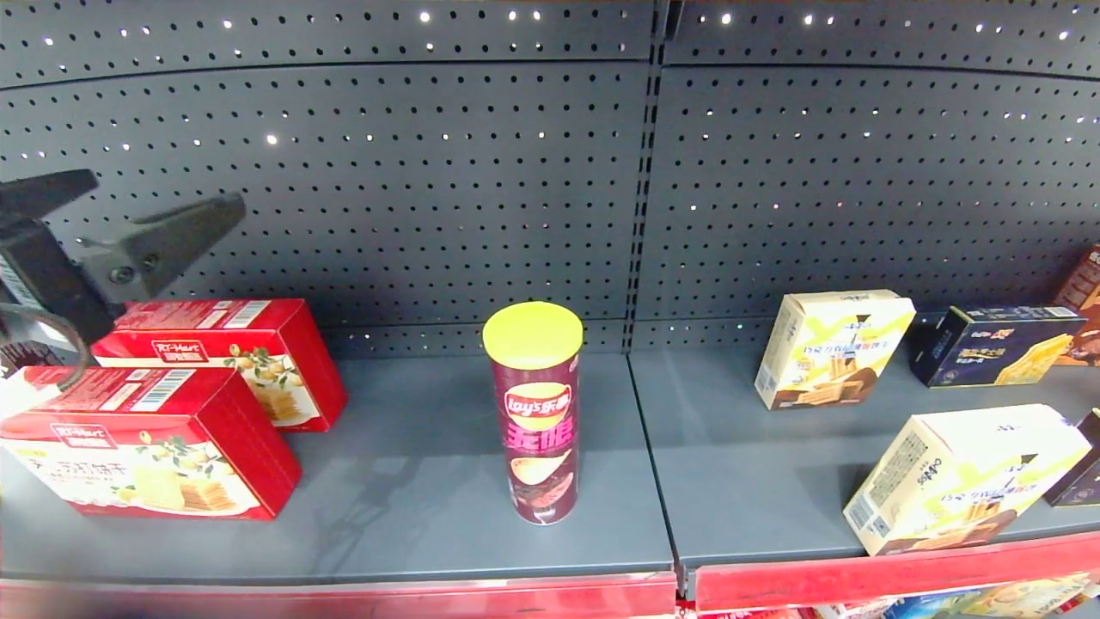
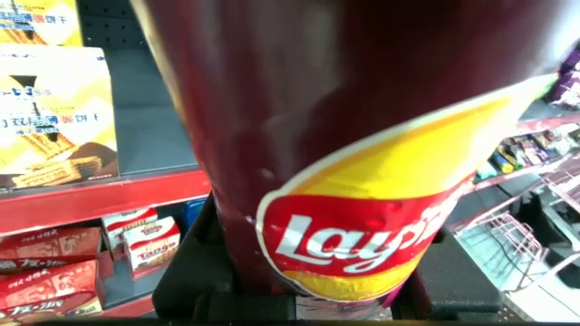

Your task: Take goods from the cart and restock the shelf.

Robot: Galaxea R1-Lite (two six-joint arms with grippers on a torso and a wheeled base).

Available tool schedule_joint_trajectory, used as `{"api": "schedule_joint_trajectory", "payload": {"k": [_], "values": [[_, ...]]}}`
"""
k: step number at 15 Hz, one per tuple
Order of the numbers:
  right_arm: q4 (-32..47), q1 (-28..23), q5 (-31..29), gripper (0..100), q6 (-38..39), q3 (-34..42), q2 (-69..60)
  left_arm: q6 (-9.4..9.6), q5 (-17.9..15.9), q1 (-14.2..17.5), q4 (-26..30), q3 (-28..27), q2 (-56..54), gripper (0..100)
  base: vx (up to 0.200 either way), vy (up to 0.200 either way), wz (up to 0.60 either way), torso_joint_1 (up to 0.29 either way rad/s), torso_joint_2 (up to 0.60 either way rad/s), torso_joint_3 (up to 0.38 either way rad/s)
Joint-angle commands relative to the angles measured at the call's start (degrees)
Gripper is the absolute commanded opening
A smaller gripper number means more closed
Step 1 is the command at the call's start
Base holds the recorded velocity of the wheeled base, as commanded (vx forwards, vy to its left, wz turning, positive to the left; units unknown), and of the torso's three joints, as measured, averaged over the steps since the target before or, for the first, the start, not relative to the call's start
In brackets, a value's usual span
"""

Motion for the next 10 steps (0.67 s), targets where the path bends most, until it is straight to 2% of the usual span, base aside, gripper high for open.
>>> {"api": "schedule_joint_trajectory", "payload": {"k": [1, 2, 5, 6, 7, 9, 10], "values": [[-0.5, 2.1, 0.0, 0, 2.0, -0.1, 1.6, 0.25, 4.1, 0.1, 0.1, -0.1, -5.5, 100, 0.000, 0.000, 0.00, 0.000, 0.00, 0.000], [-2.0, 3.3, 0.0, 0, 4.2, -0.7, 4.0, 2.54, 6.2, 0.1, 0.1, -0.5, -7.0, 100, 0.000, 0.000, 0.00, 0.000, 0.00, 0.000], [-5.3, 10.3, -0.1, 0, 11.5, -4.6, 12.9, 12.47, 10.7, 0.2, 3.2, -0.6, -12.4, 100, 0.000, 0.000, 0.00, 0.000, 0.00, 0.000], [-5.4, 12.8, -0.1, 0, 13.7, -5.8, 15.7, 14.05, 11.8, 0.2, 5.2, -0.7, -13.9, 100, 0.000, 0.000, 0.00, 0.000, 0.00, 0.000], [-5.6, 14.0, -0.1, 0, 14.8, -6.2, 17.0, 14.23, 12.6, 0.3, 6.0, -0.8, -14.6, 100, 0.000, 0.000, 0.00, 0.000, 0.00, 0.000], [-6.0, 21.5, -0.1, 0, 17.9, -8.3, 21.3, 14.23, 21.4, 0.6, 7.4, -1.3, -17.9, 100, 0.000, 0.000, 0.00, 0.000, 0.00, 0.000], [-6.0, 24.4, -0.1, 0, 17.9, -8.5, 21.9, 14.23, 24.1, 0.5, 7.4, -1.2, -19.0, 100, 0.000, 0.000, 0.00, 0.000, 0.00, 0.000]]}}
